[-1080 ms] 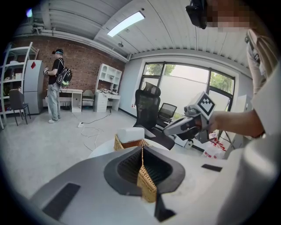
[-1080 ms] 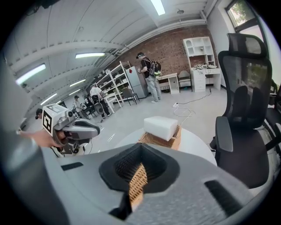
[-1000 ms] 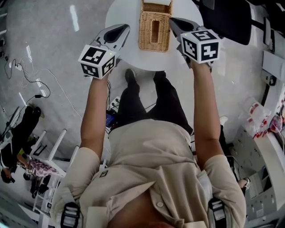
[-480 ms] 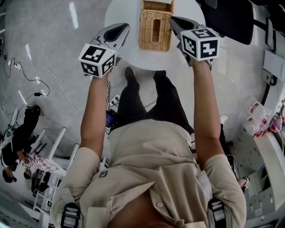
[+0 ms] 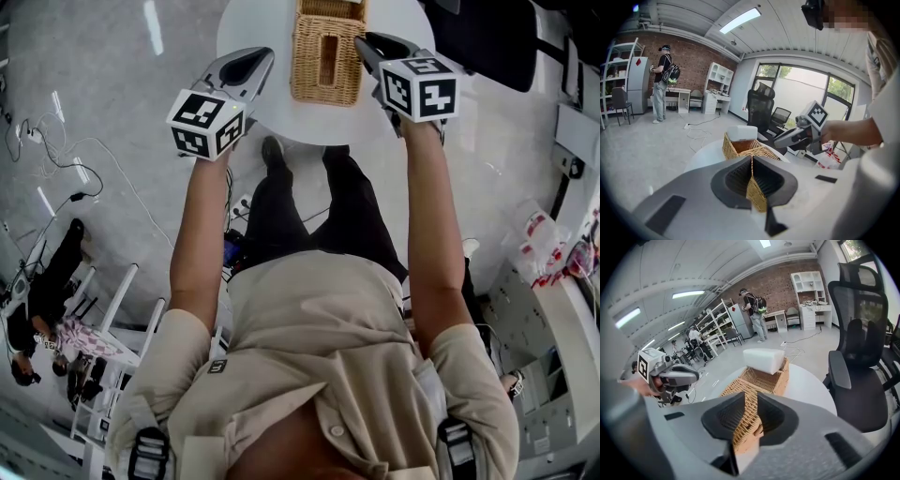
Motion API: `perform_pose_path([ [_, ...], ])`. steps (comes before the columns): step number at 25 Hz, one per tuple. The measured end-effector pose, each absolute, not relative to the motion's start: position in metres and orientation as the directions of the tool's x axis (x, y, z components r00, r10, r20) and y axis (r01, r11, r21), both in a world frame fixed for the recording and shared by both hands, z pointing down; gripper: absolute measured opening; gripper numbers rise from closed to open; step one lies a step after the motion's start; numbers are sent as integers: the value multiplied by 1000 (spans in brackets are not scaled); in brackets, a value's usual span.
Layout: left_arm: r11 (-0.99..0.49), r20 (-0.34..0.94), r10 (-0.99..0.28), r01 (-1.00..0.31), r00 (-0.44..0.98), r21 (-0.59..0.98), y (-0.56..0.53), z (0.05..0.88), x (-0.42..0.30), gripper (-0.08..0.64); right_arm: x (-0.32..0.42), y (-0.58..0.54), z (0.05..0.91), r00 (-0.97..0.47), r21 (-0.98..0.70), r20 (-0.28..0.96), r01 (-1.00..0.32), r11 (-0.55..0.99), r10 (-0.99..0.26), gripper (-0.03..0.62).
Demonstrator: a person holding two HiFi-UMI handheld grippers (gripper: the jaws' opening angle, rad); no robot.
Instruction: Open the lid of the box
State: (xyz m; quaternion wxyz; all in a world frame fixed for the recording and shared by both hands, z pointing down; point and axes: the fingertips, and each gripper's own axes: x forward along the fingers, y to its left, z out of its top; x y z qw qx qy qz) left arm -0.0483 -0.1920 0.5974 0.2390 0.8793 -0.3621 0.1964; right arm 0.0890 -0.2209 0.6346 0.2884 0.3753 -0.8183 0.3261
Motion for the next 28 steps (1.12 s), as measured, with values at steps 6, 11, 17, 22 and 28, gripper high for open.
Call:
perform_pose_path([
  [6, -618, 525, -542, -735, 656, 280, -189, 601, -49, 11, 90, -219, 643, -548, -325, 726, -806, 495, -416, 109],
  [11, -614, 531, -539, -736, 654, 284, -187, 610, -49, 11, 89, -217, 656, -555, -348, 735, -801, 486, -389, 135],
  [17, -609, 544, -529, -738, 651, 290, -183, 619, -49, 11, 89, -214, 667, -556, -367, 743, -803, 469, -372, 133],
  [22, -603, 556, -523, -742, 646, 294, -179, 626, -52, 11, 92, -215, 668, -559, -376, 737, -806, 457, -380, 112],
  [28, -600, 564, -516, -742, 645, 300, -176, 634, -52, 11, 94, -217, 671, -556, -382, 734, -813, 440, -389, 94],
])
